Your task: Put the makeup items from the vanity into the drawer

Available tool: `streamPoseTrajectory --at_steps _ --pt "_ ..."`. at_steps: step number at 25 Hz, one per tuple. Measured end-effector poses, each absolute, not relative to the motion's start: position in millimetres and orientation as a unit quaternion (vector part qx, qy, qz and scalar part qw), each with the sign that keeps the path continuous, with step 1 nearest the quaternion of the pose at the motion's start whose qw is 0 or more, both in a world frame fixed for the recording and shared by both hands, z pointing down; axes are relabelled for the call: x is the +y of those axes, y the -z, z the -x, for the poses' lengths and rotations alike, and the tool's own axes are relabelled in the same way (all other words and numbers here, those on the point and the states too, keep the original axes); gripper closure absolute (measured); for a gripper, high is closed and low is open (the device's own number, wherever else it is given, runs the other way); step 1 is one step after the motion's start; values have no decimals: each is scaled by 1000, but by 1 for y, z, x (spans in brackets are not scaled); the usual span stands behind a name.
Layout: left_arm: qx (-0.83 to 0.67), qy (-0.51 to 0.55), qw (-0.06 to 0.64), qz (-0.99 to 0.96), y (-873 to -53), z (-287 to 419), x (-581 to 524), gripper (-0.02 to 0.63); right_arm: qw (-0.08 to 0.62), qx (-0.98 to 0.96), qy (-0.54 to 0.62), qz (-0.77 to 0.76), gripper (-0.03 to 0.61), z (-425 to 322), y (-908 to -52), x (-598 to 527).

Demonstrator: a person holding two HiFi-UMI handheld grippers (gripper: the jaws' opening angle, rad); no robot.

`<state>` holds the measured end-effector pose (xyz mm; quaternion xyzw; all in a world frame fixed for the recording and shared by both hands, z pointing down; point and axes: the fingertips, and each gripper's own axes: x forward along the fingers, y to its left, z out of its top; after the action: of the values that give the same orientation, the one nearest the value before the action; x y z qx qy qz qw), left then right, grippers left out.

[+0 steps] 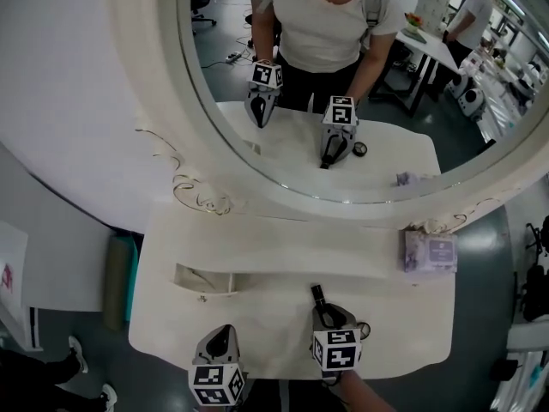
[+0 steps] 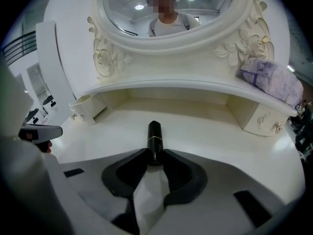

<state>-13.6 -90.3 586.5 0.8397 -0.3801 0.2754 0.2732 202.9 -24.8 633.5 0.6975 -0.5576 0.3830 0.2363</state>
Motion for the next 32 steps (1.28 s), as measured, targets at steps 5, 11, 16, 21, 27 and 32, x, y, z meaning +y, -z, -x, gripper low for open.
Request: streamPoseTrajectory --at_steps 5,11,16,21,27,32 --pt "-387 -273 279 -835 -590 18 -87 607 246 -563 -378 -693 463 -202 -633 -24" --pt "-394 -268 282 -833 -589 24 -85 606 238 -570 -376 -691 468 -202 -632 -23" --pt "-403 -262 282 -830 -587 29 -85 606 212 -577 -368 -697 469 -199 -620 -21" --pt "-416 -251 285 -826 -580 36 -84 607 206 -591 -356 -694 469 -193 -604 -18" --pt "-429 -232 282 -826 -569 42 -84 606 206 -612 -341 -683 469 -182 -583 -21" --pt "-443 -217 278 -825 -557 53 -85 607 205 -633 -323 -673 469 -165 -561 -25"
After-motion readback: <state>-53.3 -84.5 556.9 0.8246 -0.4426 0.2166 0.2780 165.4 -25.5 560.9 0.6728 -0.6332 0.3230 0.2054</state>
